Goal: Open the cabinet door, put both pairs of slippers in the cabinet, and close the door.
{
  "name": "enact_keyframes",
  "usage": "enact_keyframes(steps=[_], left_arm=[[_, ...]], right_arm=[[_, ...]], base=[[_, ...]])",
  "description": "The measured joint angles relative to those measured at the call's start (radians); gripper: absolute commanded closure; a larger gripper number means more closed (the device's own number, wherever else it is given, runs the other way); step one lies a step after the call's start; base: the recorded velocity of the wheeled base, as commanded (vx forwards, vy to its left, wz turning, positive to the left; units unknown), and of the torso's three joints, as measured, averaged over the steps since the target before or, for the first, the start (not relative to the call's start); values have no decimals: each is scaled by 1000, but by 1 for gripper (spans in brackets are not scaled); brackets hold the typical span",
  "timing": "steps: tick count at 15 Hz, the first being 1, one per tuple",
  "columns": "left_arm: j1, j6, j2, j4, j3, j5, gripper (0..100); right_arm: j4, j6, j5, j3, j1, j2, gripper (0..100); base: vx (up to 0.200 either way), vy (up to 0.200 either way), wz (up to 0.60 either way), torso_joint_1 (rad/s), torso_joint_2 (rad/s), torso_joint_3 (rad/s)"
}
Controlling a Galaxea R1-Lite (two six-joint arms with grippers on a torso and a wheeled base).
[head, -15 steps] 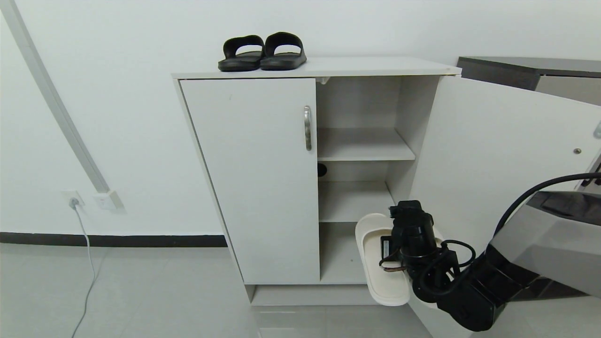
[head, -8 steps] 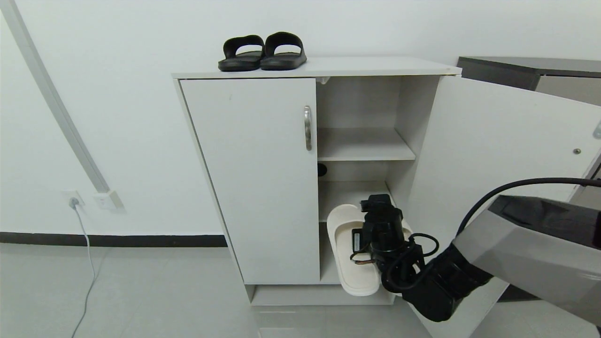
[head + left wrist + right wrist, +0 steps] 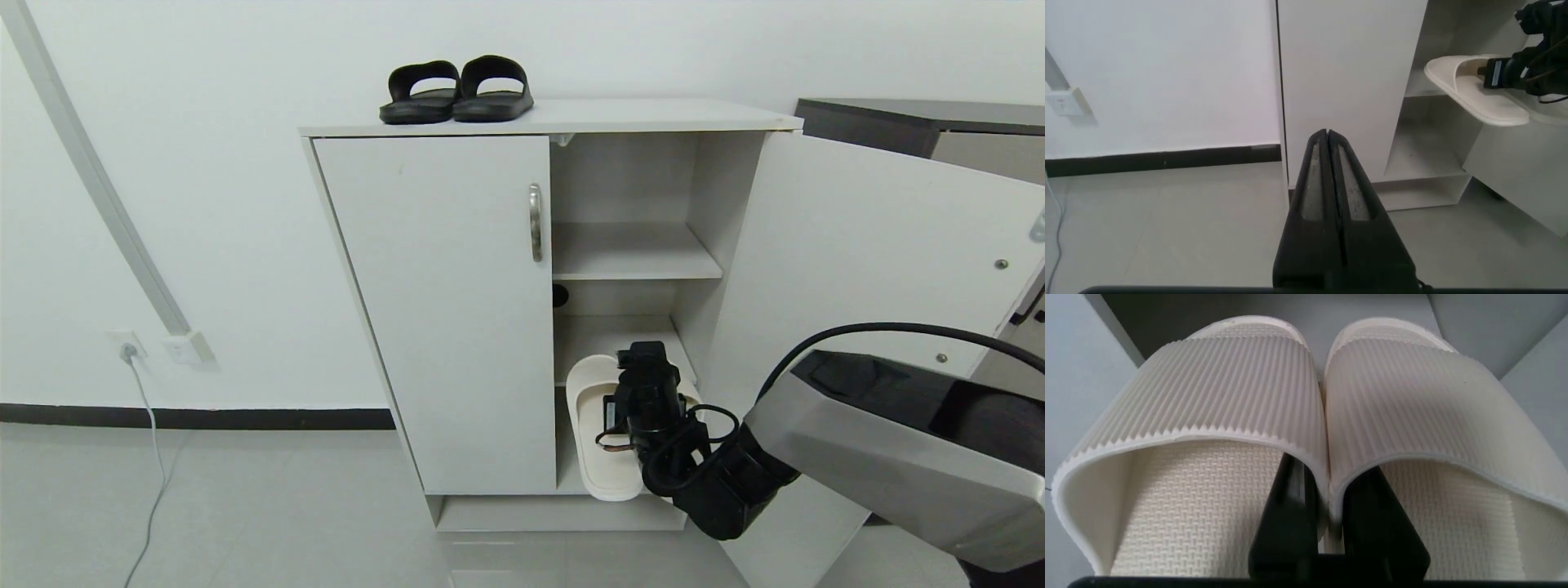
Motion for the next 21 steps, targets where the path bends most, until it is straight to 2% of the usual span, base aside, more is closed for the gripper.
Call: enact_keyframes(steps=[10, 16, 18, 21], left_arm=[[0, 0, 0, 1, 0, 0, 100], [0, 0, 0, 1, 0, 0, 100], [0, -1, 0, 1, 0, 0, 100], [0, -1, 0, 0, 0, 0, 100]], right_arm=[[-2, 0, 0, 2, 0, 20, 100], [-7, 0, 0, 3, 4, 29, 100], [-55, -9, -25, 1, 3, 32, 100], [-245, -100, -55, 3, 4, 51, 100]], base=[[0, 0, 0, 0, 0, 0], [0, 0, 0, 2, 2, -160], [0, 0, 0, 7, 2, -193], [0, 0, 0, 7, 5, -198]])
